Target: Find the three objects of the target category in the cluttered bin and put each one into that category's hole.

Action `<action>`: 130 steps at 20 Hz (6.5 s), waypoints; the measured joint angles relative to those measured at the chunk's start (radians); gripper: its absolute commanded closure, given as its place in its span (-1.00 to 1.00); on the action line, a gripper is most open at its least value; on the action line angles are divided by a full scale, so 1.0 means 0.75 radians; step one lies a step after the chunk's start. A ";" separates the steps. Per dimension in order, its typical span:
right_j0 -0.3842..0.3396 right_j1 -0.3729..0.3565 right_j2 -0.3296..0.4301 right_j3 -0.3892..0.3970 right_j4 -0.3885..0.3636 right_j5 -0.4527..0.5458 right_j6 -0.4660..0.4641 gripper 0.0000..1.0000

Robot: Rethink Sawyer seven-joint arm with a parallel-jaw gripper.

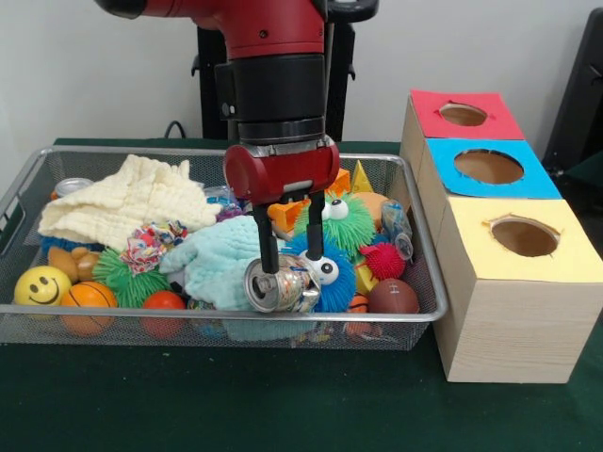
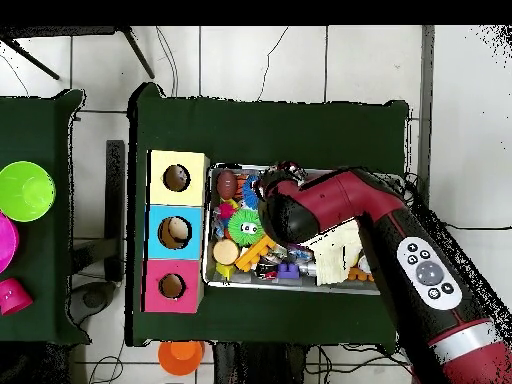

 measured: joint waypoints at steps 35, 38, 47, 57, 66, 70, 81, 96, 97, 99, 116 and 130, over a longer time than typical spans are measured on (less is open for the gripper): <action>0.078 0.165 -0.081 -0.174 -0.032 0.222 -0.016 1.00; 0.078 0.166 -0.082 -0.175 -0.031 0.222 -0.024 1.00; 0.073 0.162 -0.081 -0.171 -0.009 0.222 -0.032 1.00; -0.041 0.094 -0.076 -0.094 0.096 0.272 -0.142 1.00; -0.077 0.046 -0.076 -0.061 0.152 0.477 -0.302 1.00; -0.075 0.048 -0.076 -0.061 0.171 0.548 -0.327 1.00; -0.022 0.056 -0.076 -0.061 0.186 0.621 -0.327 -1.00; 0.005 0.057 -0.076 -0.060 0.202 0.633 -0.327 -1.00; 0.005 0.051 -0.076 -0.059 0.207 0.633 -0.327 -1.00; 0.002 0.040 -0.075 -0.059 0.220 0.633 -0.327 -1.00; -0.132 -0.101 -0.016 -0.035 0.302 0.634 -0.336 -1.00; -0.145 0.020 -0.017 -0.048 0.193 0.634 -0.443 -1.00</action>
